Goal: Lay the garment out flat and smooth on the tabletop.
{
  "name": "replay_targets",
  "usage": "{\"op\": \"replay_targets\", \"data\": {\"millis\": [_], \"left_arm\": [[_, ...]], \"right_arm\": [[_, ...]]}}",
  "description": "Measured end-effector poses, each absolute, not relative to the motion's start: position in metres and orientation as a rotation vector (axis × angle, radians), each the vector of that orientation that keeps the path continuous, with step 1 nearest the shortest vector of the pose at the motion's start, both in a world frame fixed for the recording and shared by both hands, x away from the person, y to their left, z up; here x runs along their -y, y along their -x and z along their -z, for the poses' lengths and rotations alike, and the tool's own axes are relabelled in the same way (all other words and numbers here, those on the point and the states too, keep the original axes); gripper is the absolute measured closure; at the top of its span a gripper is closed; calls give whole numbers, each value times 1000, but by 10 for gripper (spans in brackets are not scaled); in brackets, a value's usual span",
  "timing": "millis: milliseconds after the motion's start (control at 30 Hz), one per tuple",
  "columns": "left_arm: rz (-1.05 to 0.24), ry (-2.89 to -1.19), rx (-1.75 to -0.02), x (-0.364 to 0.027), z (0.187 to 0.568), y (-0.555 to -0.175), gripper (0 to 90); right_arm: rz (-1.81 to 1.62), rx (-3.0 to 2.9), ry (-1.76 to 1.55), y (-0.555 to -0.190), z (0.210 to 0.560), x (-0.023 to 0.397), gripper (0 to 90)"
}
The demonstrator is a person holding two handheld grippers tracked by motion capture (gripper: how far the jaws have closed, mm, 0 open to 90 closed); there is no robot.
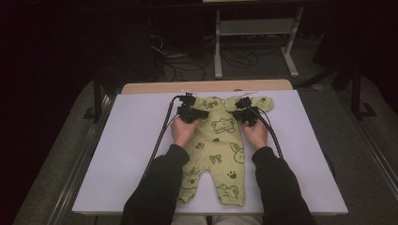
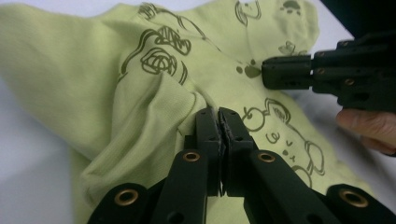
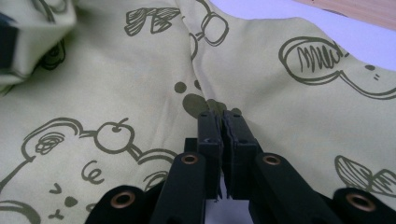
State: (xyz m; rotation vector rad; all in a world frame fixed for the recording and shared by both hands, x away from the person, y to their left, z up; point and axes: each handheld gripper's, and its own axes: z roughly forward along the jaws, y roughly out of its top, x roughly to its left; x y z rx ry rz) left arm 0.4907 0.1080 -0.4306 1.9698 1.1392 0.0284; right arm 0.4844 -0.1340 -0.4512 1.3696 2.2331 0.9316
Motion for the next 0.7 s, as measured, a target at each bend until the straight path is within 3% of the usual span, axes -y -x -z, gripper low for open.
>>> {"op": "replay_targets", "data": {"millis": [233, 400, 700], "left_arm": [[-108, -1893, -1023, -127, 391, -482, 600], [-152, -1856, -1056, -155, 377, -484, 538], [-59, -1899, -1167, -164, 415, -494, 513]], "right_arm": [[-931, -2232, -1369, -484, 451, 134, 851], [-931, -2223, -1374, -484, 451, 134, 851], [-946, -2221, -1392, -484, 451, 135, 852]]}}
